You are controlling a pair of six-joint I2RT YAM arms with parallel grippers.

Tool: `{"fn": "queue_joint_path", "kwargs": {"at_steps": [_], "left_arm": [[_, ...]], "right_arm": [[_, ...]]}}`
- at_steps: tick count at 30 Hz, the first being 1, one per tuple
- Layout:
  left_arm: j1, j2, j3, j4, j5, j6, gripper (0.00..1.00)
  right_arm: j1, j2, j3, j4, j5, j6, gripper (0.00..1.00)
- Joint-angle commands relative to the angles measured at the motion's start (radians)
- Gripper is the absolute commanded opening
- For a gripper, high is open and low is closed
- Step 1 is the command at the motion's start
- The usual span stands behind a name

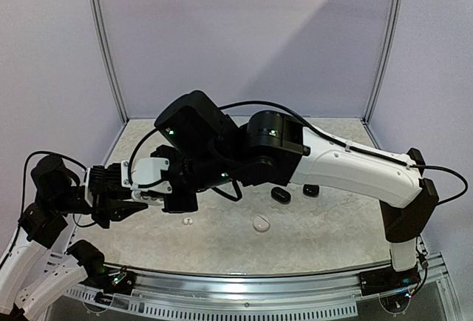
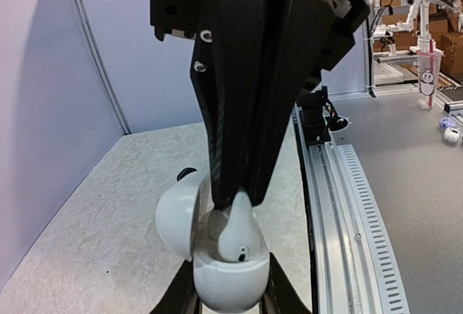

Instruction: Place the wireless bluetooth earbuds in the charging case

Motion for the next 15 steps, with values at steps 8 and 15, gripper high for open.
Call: {"fn": "queue_joint_path", "kwargs": {"at_steps": [8, 15], "left_arm": [[-0.022, -0.022, 0.02, 0.023, 0.027, -0.003, 0.0], [-0.022, -0.038, 0.0, 0.04, -0.024, -0.112, 0.0]], "right_arm": [[-0.009, 0.081, 0.013, -0.024, 0.033, 0.08, 0.14], [-0.009, 0.061, 0.014, -0.015, 0.032, 0.096, 0.22]]}}
